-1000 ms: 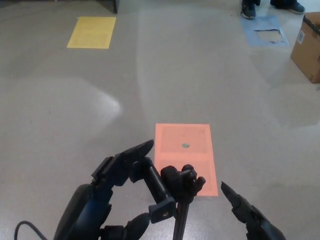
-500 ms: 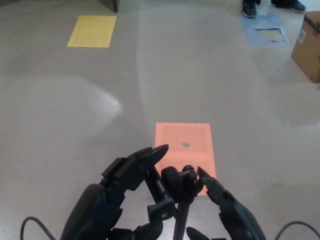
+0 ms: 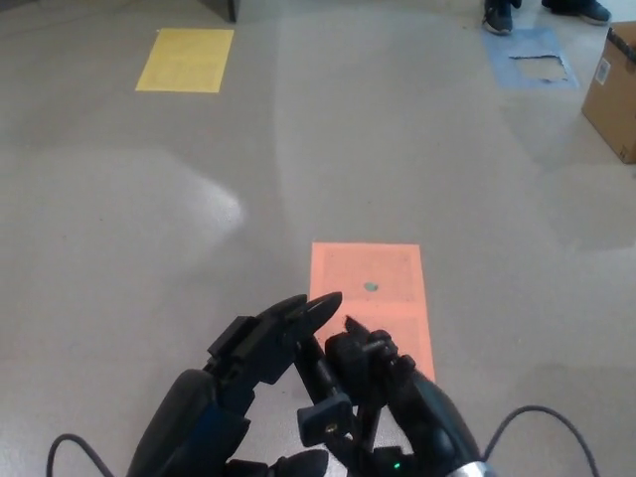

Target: A phone stand is kept on the floor and the robot uses both its hands to grab it and uses its left hand to extend the phone stand by pulling it upwards

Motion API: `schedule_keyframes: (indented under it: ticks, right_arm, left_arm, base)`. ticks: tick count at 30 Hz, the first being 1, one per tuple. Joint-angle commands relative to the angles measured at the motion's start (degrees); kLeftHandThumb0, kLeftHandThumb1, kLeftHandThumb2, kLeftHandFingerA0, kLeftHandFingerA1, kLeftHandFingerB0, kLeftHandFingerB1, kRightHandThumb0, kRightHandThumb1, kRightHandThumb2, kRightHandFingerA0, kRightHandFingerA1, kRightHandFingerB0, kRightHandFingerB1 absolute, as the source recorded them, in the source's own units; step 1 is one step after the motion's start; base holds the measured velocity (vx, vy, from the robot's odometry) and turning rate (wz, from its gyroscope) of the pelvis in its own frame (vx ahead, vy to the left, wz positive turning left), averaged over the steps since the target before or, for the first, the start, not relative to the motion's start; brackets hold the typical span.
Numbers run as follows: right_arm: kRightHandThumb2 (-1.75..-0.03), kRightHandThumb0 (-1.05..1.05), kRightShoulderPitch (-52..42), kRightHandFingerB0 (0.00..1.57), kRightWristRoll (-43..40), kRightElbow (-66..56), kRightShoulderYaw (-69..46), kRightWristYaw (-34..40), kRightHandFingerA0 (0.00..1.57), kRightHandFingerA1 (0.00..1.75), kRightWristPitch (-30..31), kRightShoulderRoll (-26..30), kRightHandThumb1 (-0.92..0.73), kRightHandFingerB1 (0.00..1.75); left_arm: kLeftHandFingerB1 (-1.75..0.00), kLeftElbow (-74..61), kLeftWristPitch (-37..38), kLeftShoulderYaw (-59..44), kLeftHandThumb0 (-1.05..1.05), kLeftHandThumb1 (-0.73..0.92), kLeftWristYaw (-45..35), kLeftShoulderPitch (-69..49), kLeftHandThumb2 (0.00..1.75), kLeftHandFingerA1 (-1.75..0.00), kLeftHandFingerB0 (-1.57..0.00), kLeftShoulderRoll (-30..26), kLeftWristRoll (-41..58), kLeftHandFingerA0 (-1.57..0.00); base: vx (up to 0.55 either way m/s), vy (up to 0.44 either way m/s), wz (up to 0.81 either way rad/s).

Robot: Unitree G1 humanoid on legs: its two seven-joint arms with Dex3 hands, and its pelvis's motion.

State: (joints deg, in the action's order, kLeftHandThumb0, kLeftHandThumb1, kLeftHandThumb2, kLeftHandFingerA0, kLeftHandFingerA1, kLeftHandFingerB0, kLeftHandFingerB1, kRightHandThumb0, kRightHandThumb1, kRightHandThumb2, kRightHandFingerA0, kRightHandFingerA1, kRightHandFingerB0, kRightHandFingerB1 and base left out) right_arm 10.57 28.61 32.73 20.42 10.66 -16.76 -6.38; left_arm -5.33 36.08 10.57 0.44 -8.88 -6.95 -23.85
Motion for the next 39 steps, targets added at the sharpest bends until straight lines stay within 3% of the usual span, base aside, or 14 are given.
schedule_keyframes:
  ticks: [1,3,5,6,7,8,9,10,17,18,19,21,26,39]
  right_arm:
    - [-0.57,-0.64,-0.7,0.26,-3.1,2.6,0.1,0.0,0.23,0.87,-0.2,-2.1,-0.62,0.83]
    - [-0.61,-0.48,-1.2,0.78,-6.3,5.1,-2.0,2.0,0.88,1.6,-3.7,-4.5,-0.6,1.65]
    - [-0.61,-0.48,-1.2,0.78,-6.8,6.8,-3.0,3.6,0.88,1.6,-5.4,-5.6,-0.6,1.65]
    - [-0.62,-0.45,-0.6,1.1,-4.8,9.0,-2.9,6.5,1.21,1.72,-4.2,-5.9,-0.73,1.75]
    - [-0.62,-0.45,-0.4,1.1,-4.6,9.6,-2.9,6.9,1.21,1.72,-4.3,-6.0,-0.73,1.75]
    - [-0.65,-0.41,-0.2,1.06,-5.2,10.0,-3.4,6.6,1.2,1.63,-4.0,-6.1,-0.63,1.75]
    - [-0.65,-0.41,-0.2,1.06,-6.1,10.1,-3.8,5.9,1.2,1.63,-3.5,-6.3,-0.63,1.75]
    - [-0.62,-0.45,-0.9,1.03,-8.7,9.9,-5.0,4.0,1.21,1.33,-3.8,-6.6,-0.63,1.5]
    - [-0.61,-0.42,-1.2,0.98,-9.1,10.1,-4.8,3.7,1.16,1.4,-3.0,-6.4,-0.68,1.58]
    - [-0.66,-0.45,-1.4,0.94,-9.7,10.2,-5.0,3.3,1.11,1.46,-3.3,-6.5,-0.66,1.54]
    - [-0.66,-0.45,-1.5,0.94,-10.1,10.2,-5.0,3.2,1.11,1.46,-3.5,-6.5,-0.66,1.54]
    - [-0.63,-0.47,-1.4,0.92,-9.8,10.9,-4.8,3.6,1.15,1.14,-4.4,-6.2,-0.71,1.08]
    - [-0.64,-0.54,-1.4,0.79,-12.1,12.3,-5.4,2.1,1.05,1.11,-6.5,-6.3,-0.79,0.94]
    - [-0.65,-0.55,-0.8,0.65,-10.4,12.7,-4.2,4.0,0.82,1.1,-5.2,-5.7,-0.83,0.93]
  left_arm:
    - [-0.36,0.5,0.3,0.4,-0.93,0.69,0.2,0.7,1.04,-0.37,-0.05,-0.4,1.3,-0.05]
    - [-0.38,0.2,0.1,0.5,-0.84,0.63,0.0,0.6,1.02,-0.38,-0.05,-0.4,1.5,-0.05]
    - [-0.38,0.1,-0.1,0.6,-0.84,0.63,-0.4,0.5,1.02,-0.38,-0.05,-0.5,2.2,-0.05]
    - [-0.37,-0.5,-0.3,0.1,-0.92,0.67,-0.5,0.3,1.01,-0.38,-0.06,-1.0,1.8,-0.06]
    - [-0.37,-0.6,-0.3,0.1,-0.92,0.67,-0.5,0.3,1.01,-0.38,-0.06,-1.1,1.8,-0.06]
    - [-0.47,-0.6,-0.2,0.0,-0.38,0.41,-0.4,0.3,1.03,-0.49,0.0,-1.2,1.9,0.0]
    - [-0.47,-0.6,-0.1,-0.2,-0.38,0.41,-0.3,0.3,1.03,-0.49,0.0,-1.3,2.0,0.0]
    - [-0.47,-0.2,0.4,-0.2,-0.38,0.43,0.0,0.4,1.04,-0.49,0.0,-1.2,2.2,0.0]
    - [-0.47,-0.8,-0.4,0.5,-0.37,0.43,-0.3,-0.2,1.04,-0.49,0.0,-0.6,2.6,0.0]
    - [-0.27,-0.6,-0.2,0.7,-0.77,0.81,-0.2,-0.1,0.66,-0.27,-0.2,-0.5,2.7,-0.18]
    - [-0.27,-0.5,-0.2,0.8,-0.77,0.81,-0.2,-0.1,0.66,-0.27,-0.2,-0.5,2.8,-0.18]
    - [-0.28,-0.4,-0.1,0.9,-0.76,0.81,0.1,0.0,0.66,-0.27,-0.21,-0.5,2.3,-0.19]
    - [-0.27,-0.7,-0.6,1.1,-0.76,0.81,0.0,0.4,0.63,-0.27,-0.22,-0.3,2.3,-0.23]
    - [-0.29,0.2,0.5,1.7,-0.73,0.8,0.7,1.3,0.64,-0.3,-0.25,0.1,1.7,-0.26]
  base:
    - [0.0,0.0,0.0]
    - [0.0,0.0,0.0]
    - [0.0,0.0,0.0]
    - [0.0,0.0,0.0]
    - [0.0,0.0,0.0]
    - [0.0,0.0,0.0]
    - [0.0,0.0,0.0]
    - [0.0,0.0,0.0]
    - [0.0,0.0,0.0]
    - [0.0,0.0,0.0]
    - [0.0,0.0,0.0]
    - [0.0,0.0,0.0]
    - [0.0,0.0,0.0]
    - [0.0,0.0,0.0]
